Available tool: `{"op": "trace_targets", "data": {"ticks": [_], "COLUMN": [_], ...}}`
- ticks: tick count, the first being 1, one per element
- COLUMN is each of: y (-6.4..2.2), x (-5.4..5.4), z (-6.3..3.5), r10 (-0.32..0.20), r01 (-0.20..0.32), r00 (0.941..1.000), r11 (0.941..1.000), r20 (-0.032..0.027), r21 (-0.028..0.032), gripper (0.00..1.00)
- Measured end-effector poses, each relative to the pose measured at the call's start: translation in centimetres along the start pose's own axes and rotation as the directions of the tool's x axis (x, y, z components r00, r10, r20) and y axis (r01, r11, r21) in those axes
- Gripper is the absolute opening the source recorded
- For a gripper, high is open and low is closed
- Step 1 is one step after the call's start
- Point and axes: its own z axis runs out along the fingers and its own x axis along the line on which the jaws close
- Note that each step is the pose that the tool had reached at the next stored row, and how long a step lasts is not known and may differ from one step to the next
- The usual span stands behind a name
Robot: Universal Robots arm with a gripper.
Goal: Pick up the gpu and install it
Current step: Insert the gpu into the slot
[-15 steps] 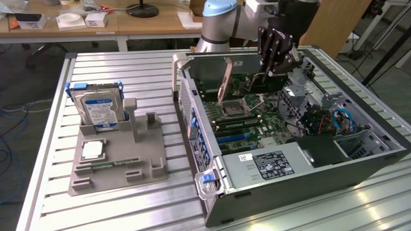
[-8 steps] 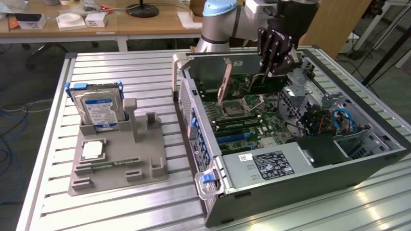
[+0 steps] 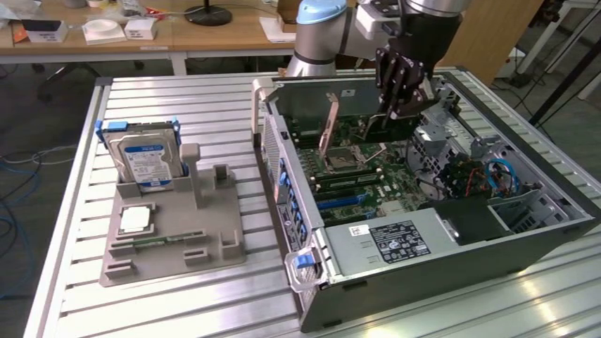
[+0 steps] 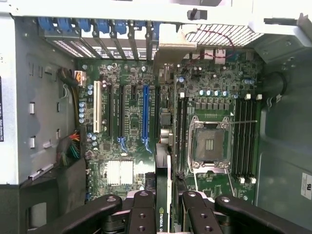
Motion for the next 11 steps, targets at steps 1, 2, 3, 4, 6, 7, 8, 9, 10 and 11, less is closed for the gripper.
{"op": "trace_targets", "data": {"ticks": [1,2,3,4,6,7,8,9,10,11], "y": [0.00,0.01,0.01,0.01,0.01,0.01,0.01,0.02,0.01,0.01], "x": [0.00,0.01,0.01,0.02,0.02,0.02,0.02,0.02,0.02,0.02], "z": [0.16,0.30,0.45,0.58,0.62,0.62,0.62,0.63,0.63,0.63], "r10": [0.000,0.000,0.000,0.000,0.000,0.000,0.000,0.000,0.000,0.000], "r01": [0.000,0.000,0.000,0.000,0.000,0.000,0.000,0.000,0.000,0.000], "r00": [1.0000,1.0000,1.0000,1.0000,1.0000,1.0000,1.0000,1.0000,1.0000,1.0000], "r11": [1.0000,1.0000,1.0000,1.0000,1.0000,1.0000,1.0000,1.0000,1.0000,1.0000], "r20": [0.0000,0.0000,0.0000,0.0001,-0.0002,-0.0002,-0.0002,-0.0001,-0.0001,0.0000], "r21": [0.0008,0.0014,0.0017,0.0020,0.0020,0.0020,0.0020,0.0021,0.0021,0.0021], "gripper": [0.26,0.26,0.26,0.26,0.26,0.26,0.26,0.26,0.26,0.26]}}
